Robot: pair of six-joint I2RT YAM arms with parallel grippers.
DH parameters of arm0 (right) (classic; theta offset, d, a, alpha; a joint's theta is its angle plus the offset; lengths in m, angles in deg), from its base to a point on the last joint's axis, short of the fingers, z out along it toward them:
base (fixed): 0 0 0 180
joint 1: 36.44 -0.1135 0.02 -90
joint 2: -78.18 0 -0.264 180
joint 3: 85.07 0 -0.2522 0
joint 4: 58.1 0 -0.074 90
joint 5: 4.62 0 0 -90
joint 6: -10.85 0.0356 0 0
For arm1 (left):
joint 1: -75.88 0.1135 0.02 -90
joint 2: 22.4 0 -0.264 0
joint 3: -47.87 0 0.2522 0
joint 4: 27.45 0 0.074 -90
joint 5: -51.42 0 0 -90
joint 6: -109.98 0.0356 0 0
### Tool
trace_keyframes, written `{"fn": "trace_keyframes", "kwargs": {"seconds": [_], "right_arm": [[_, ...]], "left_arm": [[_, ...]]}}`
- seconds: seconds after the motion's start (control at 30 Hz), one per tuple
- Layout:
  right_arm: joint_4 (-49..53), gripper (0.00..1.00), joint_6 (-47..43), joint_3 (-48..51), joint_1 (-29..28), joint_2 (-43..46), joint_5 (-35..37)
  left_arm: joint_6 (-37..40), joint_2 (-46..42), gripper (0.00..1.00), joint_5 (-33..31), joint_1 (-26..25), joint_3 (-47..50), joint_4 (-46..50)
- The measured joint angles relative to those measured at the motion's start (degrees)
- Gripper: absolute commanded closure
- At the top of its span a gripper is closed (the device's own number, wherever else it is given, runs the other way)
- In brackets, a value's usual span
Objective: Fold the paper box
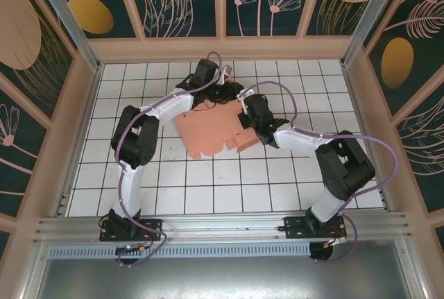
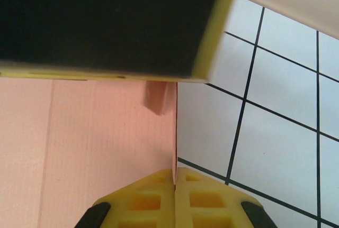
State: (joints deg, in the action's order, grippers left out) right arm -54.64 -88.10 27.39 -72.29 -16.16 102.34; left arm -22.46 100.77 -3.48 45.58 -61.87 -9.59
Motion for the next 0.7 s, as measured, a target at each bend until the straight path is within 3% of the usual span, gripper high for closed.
{"fn": "trace_keyframes", "kwargs": {"seconds": [0.07, 0.17, 0.2, 0.27, 0.3, 0.43, 0.7], "right_arm": [[0.3, 1.00, -0.2, 0.0, -0.1, -0.1, 0.0], [0.3, 1.00, -0.2, 0.0, -0.3, -0.2, 0.1], [0.2, 1.00, -0.2, 0.0, -0.3, -0.2, 0.2], [0.2, 1.00, -0.2, -0.2, -0.3, -0.2, 0.4], [0.2, 1.00, -0.2, -0.2, -0.3, -0.2, 0.6], [0.5, 1.00, -0.2, -0.2, -0.3, -0.3, 0.6], [-0.2, 1.00, 0.9, 0.3, 0.9, 0.2, -2.3]], "left_arm": [[-0.1, 0.0, 0.44, 0.0, -0.1, 0.0, 0.0], [-0.4, 0.0, 0.71, -0.4, -0.2, 0.0, 0.2], [-0.3, 0.0, 0.75, -0.6, -0.1, 0.0, 0.4], [0.0, 0.0, 0.74, -0.9, 0.0, 0.0, 0.6], [0.0, 0.0, 0.71, -0.9, 0.0, 0.0, 0.6], [0.6, 0.0, 0.38, -1.1, -0.1, 0.0, 0.4], [4.2, -6.7, 0.10, -5.5, 0.5, 7.4, 0.0]]}}
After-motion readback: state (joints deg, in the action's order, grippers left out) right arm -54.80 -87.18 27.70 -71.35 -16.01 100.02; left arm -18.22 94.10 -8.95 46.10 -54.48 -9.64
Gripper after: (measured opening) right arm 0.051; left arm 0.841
